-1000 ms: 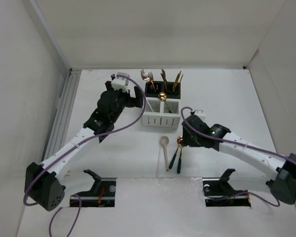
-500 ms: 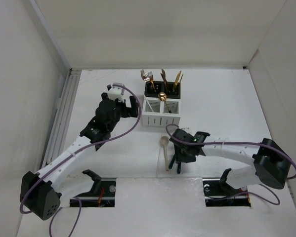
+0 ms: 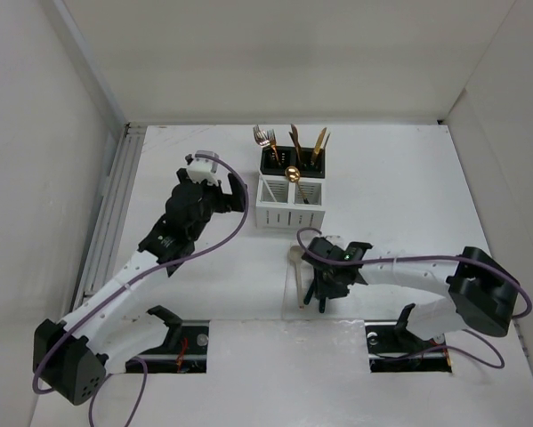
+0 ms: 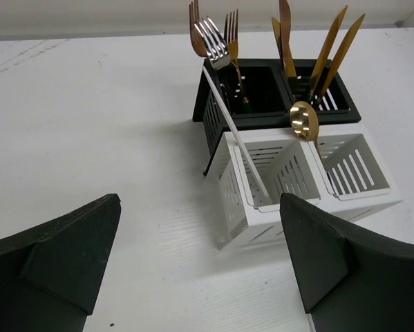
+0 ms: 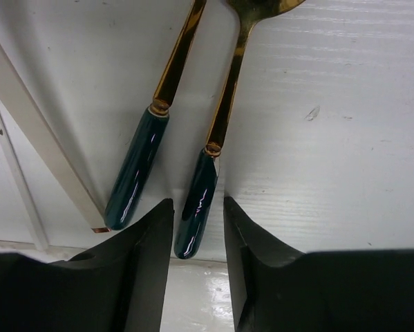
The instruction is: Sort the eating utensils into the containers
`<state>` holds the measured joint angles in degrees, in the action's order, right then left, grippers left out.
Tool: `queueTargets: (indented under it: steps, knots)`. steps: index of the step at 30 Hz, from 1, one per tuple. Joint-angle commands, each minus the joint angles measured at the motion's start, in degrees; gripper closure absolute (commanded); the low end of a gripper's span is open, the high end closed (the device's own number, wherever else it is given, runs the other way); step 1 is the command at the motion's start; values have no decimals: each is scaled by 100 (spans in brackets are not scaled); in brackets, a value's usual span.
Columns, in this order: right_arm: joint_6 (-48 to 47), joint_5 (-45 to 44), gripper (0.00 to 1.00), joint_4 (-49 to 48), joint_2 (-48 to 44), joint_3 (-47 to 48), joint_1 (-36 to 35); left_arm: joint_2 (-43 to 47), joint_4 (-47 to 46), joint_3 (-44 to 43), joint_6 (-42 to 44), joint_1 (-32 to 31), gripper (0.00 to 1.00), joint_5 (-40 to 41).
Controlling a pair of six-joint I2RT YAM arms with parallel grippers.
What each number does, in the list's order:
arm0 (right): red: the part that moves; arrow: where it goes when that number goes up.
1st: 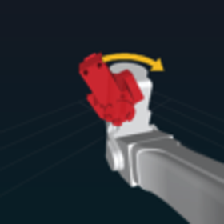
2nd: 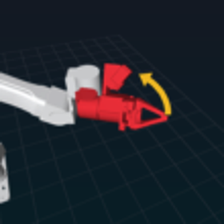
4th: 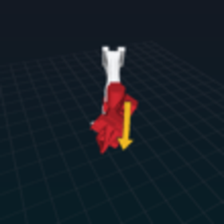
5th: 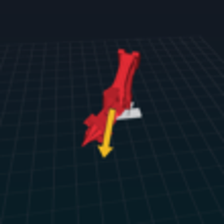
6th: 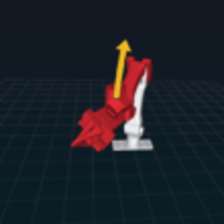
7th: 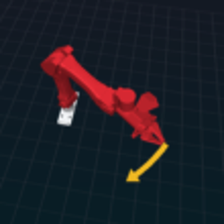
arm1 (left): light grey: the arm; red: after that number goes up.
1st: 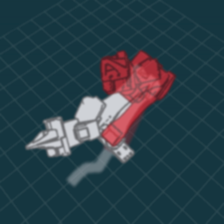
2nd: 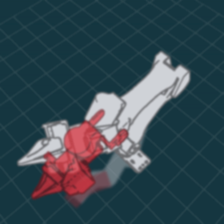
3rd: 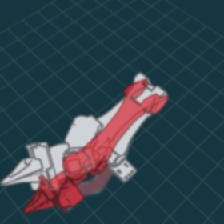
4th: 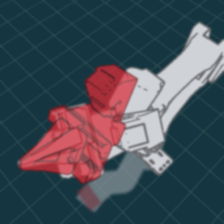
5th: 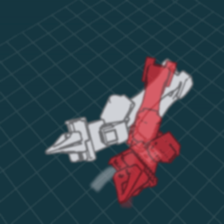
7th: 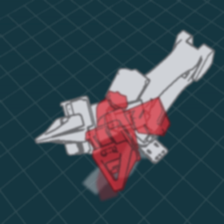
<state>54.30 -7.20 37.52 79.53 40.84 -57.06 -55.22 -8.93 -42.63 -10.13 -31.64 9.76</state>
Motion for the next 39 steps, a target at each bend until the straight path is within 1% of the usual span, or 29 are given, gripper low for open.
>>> queueTargets:
  steps: [1, 2, 3, 6, 7, 12, 15, 17, 19, 22, 24, 25, 26, 27, 28, 29, 30, 31, 32, 33, 35, 39]
  knots:
    - [256, -316, 60, -219, 282, -94, -42, 161, -100, 80, -130, 96, 0, 52]
    - [256, -395, 63, -158, 352, -24, -42, 161, -100, 80, -208, 96, 0, 52]
    - [256, -396, 71, -157, 423, -23, -42, 161, -100, 80, -209, 96, 0, -17]
    - [256, -553, 88, 36, 625, 38, -42, 161, -100, 80, -340, 158, 0, -88]
    - [474, -633, 100, 141, 625, 90, -42, 161, -100, 80, -340, 158, 0, -88]
    - [783, -1239, 100, 765, 46, 196, -42, 266, -100, 141, -340, 211, 0, -88]
    - [976, -1564, 100, 1160, -148, 617, 71, 319, -100, 194, -393, 263, 0, -88]
    - [1030, -1994, 100, 1538, -236, 1100, 72, 319, -100, 247, -445, 263, 0, -88]
    - [864, -2458, 100, 1610, -446, 1608, 11, 319, -161, 247, -446, 316, 0, -88]
    - [459, -2996, 100, 1479, -938, 2006, -113, 319, -223, 308, -446, 377, 0, -88]
    - [188, -3479, 100, 1032, -1219, 2244, -113, 319, -223, 308, -498, 430, 0, -88]
    - [-336, -3655, 100, 760, -1464, 2244, -113, 319, -223, 308, -499, 430, 0, -88]
    - [-707, -3987, 100, -9, -1553, 2314, -113, 319, -223, 308, -560, 509, 0, -149]
    - [-1128, -4173, 100, -477, -1606, 2314, -113, 319, -223, 308, -560, 596, 0, -150]
    - [-2037, -4349, 100, -969, -1607, 2219, -113, 319, -223, 308, -560, 597, 0, -150]
    - [-2577, -4516, 100, -1531, -1607, 2139, -113, 258, -223, 308, -630, 676, 0, -211]
    - [-3079, -4779, 100, -2677, -1485, 1947, -43, 258, -171, 239, -683, 763, 0, -211]
    - [-3484, -4782, 100, -3080, -1371, 1945, 27, 197, -171, 238, -683, 764, 0, -281]
    - [-4019, -4782, 100, -3380, -1039, 1945, 132, 196, -110, 238, -683, 851, 0, -282]
    - [-4207, -4695, 100, -3757, -862, 1998, 360, 135, -48, 168, -683, 913, 0, -282]
    - [-4462, -4563, 100, -4014, -467, 1998, 554, 134, 31, 97, -683, 914, 0, -282]
    - [-4753, -3729, 100, -5173, -211, 1647, 994, -58, 84, -17, -622, 967, 0, -229]
